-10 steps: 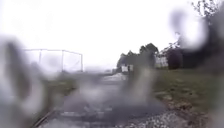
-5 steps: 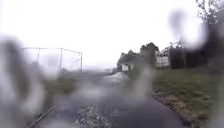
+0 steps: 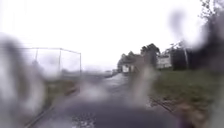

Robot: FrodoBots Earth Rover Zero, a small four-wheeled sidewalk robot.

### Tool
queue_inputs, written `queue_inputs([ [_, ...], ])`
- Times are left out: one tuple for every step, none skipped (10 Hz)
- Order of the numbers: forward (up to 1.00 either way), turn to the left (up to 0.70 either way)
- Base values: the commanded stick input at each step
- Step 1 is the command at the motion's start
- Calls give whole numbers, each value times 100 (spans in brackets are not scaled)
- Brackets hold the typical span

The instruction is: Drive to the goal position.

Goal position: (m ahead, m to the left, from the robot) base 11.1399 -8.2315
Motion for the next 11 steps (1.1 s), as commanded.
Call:
queue_inputs([
  [85, 0],
  [85, 0],
  [85, 0],
  [85, 0],
  [85, 0],
  [85, 0],
  [85, 0],
  [85, 0],
  [85, 0],
  [85, 0],
  [85, 0],
])
